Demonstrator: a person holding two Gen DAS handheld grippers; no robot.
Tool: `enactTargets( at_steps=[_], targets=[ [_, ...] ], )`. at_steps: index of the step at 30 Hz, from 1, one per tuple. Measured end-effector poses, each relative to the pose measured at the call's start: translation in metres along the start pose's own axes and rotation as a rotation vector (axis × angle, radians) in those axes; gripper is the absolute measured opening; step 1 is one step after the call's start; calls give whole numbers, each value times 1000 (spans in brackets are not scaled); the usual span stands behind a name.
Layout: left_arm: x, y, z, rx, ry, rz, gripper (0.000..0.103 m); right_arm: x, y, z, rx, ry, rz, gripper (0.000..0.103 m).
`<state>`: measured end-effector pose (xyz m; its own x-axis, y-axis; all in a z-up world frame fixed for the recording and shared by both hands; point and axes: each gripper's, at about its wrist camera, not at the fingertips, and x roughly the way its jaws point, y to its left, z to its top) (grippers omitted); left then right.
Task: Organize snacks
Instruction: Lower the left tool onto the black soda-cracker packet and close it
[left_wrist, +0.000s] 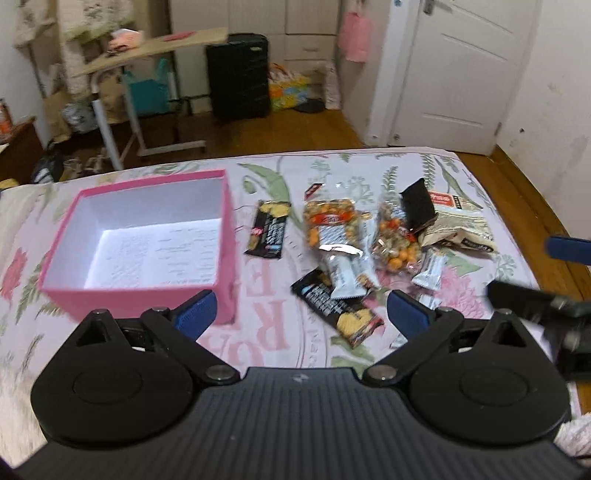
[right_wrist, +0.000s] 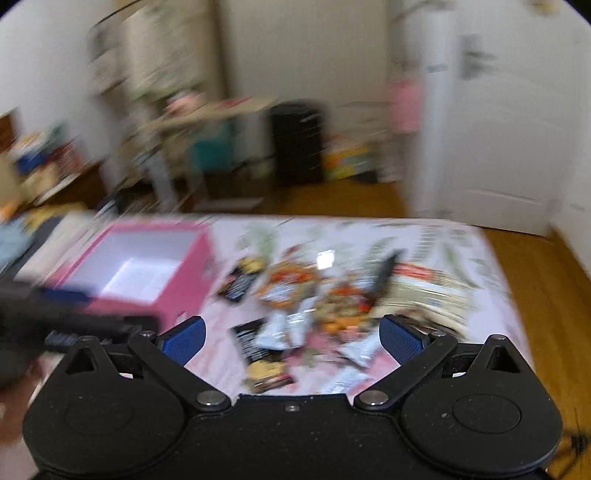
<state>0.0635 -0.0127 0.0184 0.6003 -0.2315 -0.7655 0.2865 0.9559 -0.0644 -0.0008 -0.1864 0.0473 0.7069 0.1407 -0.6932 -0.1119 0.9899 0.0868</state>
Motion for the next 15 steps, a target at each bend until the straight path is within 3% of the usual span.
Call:
enactTargets(
  at_steps=[3,7,11,15],
  targets=[
    [23,2,17,-13,23,-3,97,33,-6,7,-55,42,60,97],
    [64,12,25,-93,87,-44,89,86,-10,-9,-128,154,140,86],
    [106,13,5,-132,147,-85,74,133,-15,-33,-123,273,243,81],
    [139,12,-24,-157,173,-140,71,170,-19,-46,-65,340,287,81]
  ],
)
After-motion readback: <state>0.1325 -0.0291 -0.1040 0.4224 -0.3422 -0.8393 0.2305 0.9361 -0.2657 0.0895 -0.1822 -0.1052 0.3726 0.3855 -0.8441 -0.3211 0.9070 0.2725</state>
